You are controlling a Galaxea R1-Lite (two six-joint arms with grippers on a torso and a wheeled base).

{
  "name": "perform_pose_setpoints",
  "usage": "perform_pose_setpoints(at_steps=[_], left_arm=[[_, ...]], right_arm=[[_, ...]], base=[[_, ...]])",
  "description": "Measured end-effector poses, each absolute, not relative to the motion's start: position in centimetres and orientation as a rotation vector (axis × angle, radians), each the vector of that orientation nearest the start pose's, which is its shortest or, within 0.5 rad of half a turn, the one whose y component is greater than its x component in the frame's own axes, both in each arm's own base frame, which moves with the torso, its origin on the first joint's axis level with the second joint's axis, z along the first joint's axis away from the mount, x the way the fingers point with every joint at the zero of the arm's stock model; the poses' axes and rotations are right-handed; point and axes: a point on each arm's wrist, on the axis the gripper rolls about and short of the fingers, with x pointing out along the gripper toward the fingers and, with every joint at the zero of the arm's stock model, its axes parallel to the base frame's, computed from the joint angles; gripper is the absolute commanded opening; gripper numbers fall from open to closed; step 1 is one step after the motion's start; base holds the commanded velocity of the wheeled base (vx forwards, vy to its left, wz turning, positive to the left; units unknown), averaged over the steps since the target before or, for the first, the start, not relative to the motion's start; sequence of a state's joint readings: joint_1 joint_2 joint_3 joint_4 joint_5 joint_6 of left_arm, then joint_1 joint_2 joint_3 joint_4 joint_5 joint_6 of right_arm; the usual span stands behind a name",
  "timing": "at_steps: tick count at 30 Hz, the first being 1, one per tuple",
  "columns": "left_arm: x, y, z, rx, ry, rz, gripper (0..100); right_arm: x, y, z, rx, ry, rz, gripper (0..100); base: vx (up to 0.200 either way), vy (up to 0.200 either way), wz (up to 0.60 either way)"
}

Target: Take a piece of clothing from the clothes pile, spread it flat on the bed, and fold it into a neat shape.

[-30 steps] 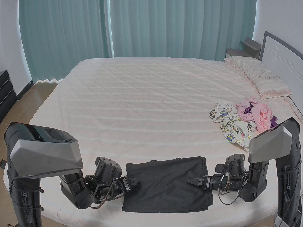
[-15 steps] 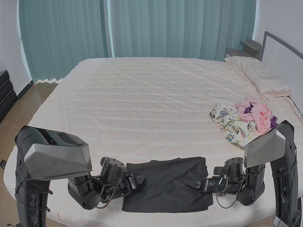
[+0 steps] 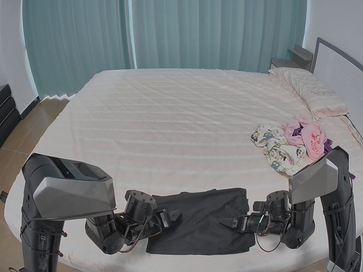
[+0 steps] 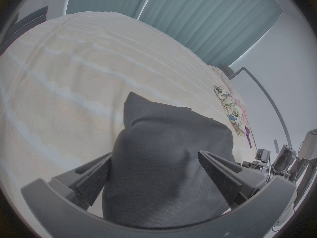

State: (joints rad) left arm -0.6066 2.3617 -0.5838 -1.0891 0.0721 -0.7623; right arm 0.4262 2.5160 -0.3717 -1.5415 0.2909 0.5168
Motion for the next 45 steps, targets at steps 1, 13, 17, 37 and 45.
perform_pose_setpoints(at_steps=[1, 13, 17, 37, 45], left_arm=[[27.2, -18.7, -4.0, -0.488, 0.801, -0.238, 100], [26.0, -18.0, -3.2, -0.478, 0.795, -0.250, 100], [25.7, -17.9, -2.5, -0.488, 0.784, -0.268, 100], [26.0, -16.8, -4.0, -0.414, 0.810, -0.350, 100], [26.2, -17.4, -4.0, -0.435, 0.803, -0.411, 100]], right_arm=[[26.6, 12.8, -7.0, 0.437, 0.778, 0.520, 100], [26.5, 13.0, -7.1, 0.438, 0.785, 0.525, 100], [26.5, 13.0, -7.2, 0.439, 0.781, 0.526, 100], [26.4, 13.0, -7.5, 0.440, 0.791, 0.522, 100], [26.5, 13.0, -7.4, 0.445, 0.790, 0.523, 100]], base=[[0.000, 0.000, 0.00], [0.000, 0.000, 0.00], [0.000, 0.000, 0.00], [0.000, 0.000, 0.00], [0.000, 0.000, 0.00]])
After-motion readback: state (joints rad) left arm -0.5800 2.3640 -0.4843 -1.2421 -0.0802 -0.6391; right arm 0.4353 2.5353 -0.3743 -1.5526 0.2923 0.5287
